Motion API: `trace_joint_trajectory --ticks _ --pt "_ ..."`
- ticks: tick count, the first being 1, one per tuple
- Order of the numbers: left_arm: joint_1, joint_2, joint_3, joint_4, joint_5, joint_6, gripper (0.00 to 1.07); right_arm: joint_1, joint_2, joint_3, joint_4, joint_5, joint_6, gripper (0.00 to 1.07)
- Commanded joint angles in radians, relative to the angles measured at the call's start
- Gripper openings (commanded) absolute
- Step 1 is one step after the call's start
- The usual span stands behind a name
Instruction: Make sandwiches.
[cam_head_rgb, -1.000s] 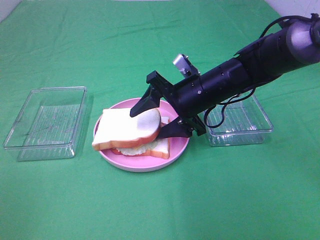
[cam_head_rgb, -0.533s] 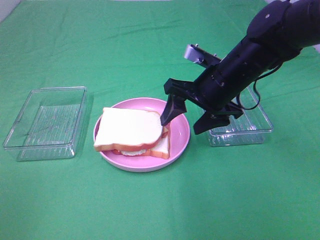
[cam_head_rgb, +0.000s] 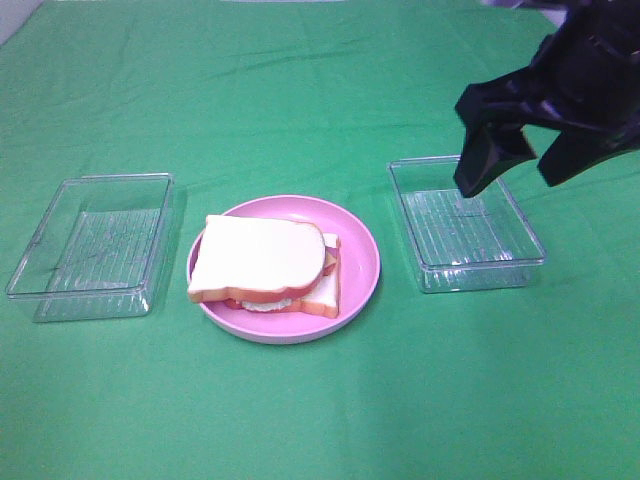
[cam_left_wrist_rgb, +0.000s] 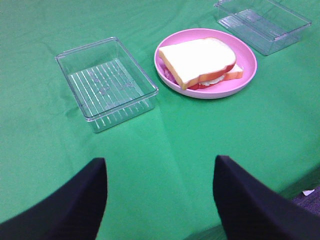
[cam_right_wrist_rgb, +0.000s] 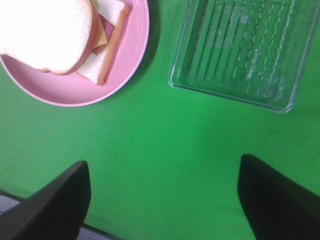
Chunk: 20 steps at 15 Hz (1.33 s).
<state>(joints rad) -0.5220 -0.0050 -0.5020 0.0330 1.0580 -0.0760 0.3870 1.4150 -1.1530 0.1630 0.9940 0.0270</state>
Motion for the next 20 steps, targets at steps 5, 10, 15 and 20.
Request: trace_joint_trajectory --ticks 5,10,15,20 --pt "-0.002 -0.022 0.001 -0.006 -0.01 0.001 0.6 -0.001 -0.525 0.329 -0.036 0.035 0.003 0.76" --pt "-0.002 -0.022 0.001 -0.027 -0.011 0.034 0.6 -0.001 -0.91 0.561 -0.066 0.06 -0.034 0.76" --pt "-0.002 -0.022 0.001 -0.047 -0.012 0.062 0.6 -0.001 -1.186 0.65 -0.083 0.066 -0.066 0.76" --pt "-0.002 -0.022 0.001 -0.044 -0.012 0.062 0.6 -0.001 -1.203 0.65 -0.084 0.066 -0.074 0.76"
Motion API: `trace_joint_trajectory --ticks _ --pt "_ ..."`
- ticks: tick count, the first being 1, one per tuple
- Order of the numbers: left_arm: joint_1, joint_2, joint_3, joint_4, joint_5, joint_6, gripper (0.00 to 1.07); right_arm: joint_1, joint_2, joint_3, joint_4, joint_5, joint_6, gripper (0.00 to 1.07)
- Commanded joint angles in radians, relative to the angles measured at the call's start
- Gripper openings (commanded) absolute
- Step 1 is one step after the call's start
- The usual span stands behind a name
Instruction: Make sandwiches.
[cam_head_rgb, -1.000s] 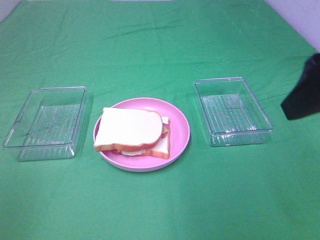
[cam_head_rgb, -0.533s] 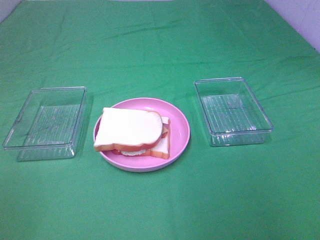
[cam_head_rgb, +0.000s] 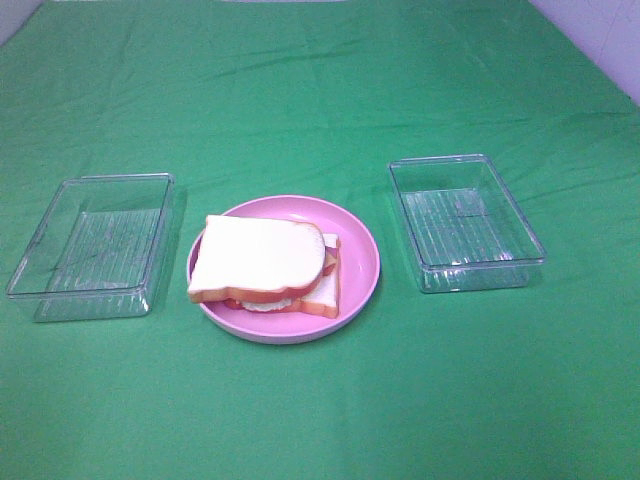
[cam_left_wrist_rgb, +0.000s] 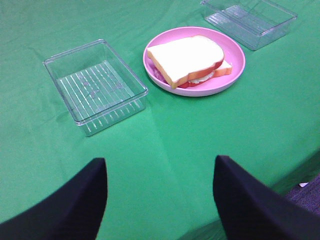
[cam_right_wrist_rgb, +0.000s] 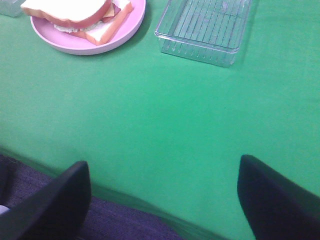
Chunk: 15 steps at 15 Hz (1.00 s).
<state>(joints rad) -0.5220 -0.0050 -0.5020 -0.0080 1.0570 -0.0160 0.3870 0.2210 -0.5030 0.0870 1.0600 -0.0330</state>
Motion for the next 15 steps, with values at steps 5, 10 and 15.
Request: trace_joint_trajectory --ticks 5,10,15 --pt "-0.002 -0.022 0.001 -0.003 -0.011 0.002 0.6 -0.001 -0.009 -0.001 0.008 0.001 -0.062 0.76" --pt "0.111 -0.022 0.001 -0.003 -0.011 0.002 0.6 -0.001 -0.009 -0.001 0.003 0.001 -0.073 0.76" --pt "0.443 -0.022 0.001 -0.003 -0.011 0.002 0.6 -0.027 -0.009 -0.001 0.004 0.001 -0.072 0.76"
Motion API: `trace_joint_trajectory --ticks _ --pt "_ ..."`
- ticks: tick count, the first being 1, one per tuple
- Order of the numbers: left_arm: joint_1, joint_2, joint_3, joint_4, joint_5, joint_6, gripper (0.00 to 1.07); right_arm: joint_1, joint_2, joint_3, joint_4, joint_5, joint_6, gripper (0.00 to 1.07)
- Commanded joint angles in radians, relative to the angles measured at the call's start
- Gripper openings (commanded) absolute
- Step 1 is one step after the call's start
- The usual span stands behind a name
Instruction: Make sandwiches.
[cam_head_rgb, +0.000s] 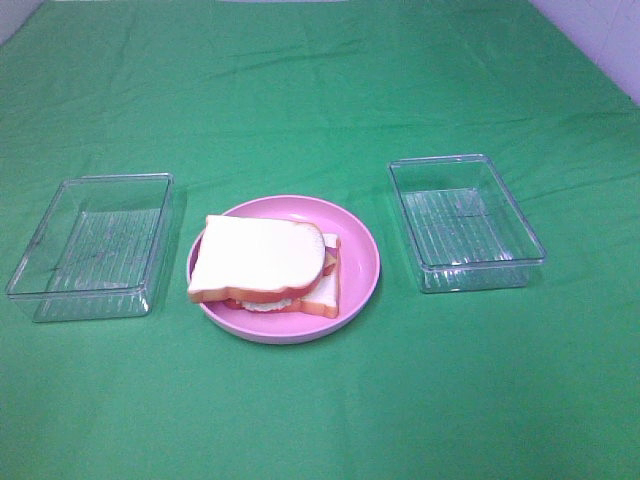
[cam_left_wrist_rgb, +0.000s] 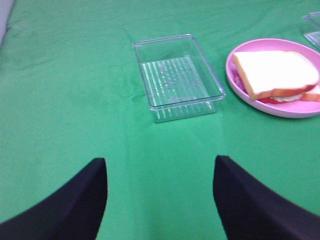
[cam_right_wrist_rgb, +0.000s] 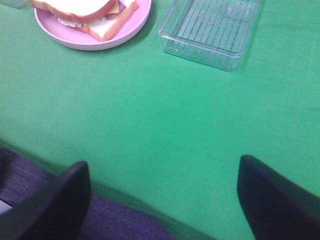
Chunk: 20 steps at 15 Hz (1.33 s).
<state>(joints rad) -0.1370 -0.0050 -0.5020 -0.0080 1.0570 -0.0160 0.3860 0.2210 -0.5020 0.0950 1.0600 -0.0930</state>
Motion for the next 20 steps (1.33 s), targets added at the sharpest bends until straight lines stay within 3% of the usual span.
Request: trace_joint_trajectory --ticks 1,4,5,7,10,20 --pt "0.092 -0.022 0.001 -0.003 -0.011 0.002 0.6 -0.07 -0.015 -0.002 -0.005 0.001 -0.01 0.76" --pt "0.11 -0.023 0.001 -0.003 -0.011 0.002 0.6 -0.252 -0.038 -0.002 -0.004 0.001 -0.01 0.76" --pt "0.11 -0.023 0.001 -0.003 -0.011 0.002 0.6 -0.387 -0.09 -0.002 -0.004 0.001 -0.01 0.76" --pt "0.11 -0.023 0.001 -0.003 -0.011 0.002 0.6 -0.433 -0.145 -0.002 -0.004 0.001 -0.01 0.76" --pt "0.11 -0.023 0.001 -0.003 -0.011 0.002 0.6 -0.43 -0.245 -0.002 -0.004 0.001 -0.01 0.76" --pt "0.11 -0.02 0.001 -0.003 -0.011 0.002 0.6 -0.43 -0.241 -0.002 -0.004 0.0 -0.009 0.76"
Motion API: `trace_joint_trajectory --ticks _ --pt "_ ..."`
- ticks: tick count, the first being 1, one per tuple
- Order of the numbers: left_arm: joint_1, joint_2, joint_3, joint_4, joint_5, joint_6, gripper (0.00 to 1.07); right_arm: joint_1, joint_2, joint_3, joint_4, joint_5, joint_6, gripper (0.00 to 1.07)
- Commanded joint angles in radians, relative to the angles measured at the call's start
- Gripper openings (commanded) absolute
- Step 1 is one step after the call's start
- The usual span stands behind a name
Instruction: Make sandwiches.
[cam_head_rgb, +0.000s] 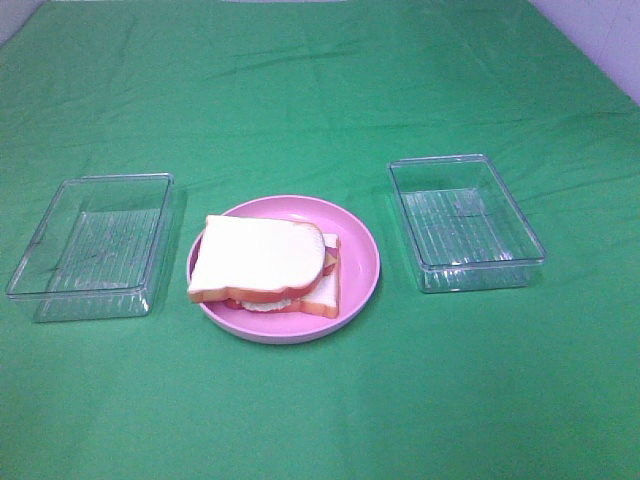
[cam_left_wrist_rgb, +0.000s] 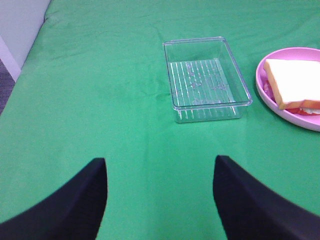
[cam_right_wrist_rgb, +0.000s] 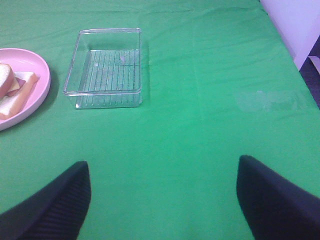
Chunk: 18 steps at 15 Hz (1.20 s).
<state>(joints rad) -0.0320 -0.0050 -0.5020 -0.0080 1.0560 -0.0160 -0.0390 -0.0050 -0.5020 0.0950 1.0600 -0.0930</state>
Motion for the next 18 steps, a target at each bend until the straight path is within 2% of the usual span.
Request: trace_joint_trajectory --ticks 1,6,9,18 --pt "0.005 -0.02 0.001 -0.003 -0.01 0.002 0.6 -0.005 -0.015 -0.002 -0.004 0.0 -0.009 0.76" --pt "0.005 -0.02 0.001 -0.003 -0.01 0.002 0.6 -0.005 -0.015 -0.002 -0.004 0.0 -0.009 0.76" --pt "0.05 -0.022 0.001 -0.002 -0.01 0.002 0.6 -0.005 -0.015 -0.002 -0.004 0.0 -0.009 0.76" --pt "0.046 -0.022 0.001 -0.002 -0.01 0.002 0.6 -0.005 -0.015 -0.002 -0.004 0.0 -0.009 0.76"
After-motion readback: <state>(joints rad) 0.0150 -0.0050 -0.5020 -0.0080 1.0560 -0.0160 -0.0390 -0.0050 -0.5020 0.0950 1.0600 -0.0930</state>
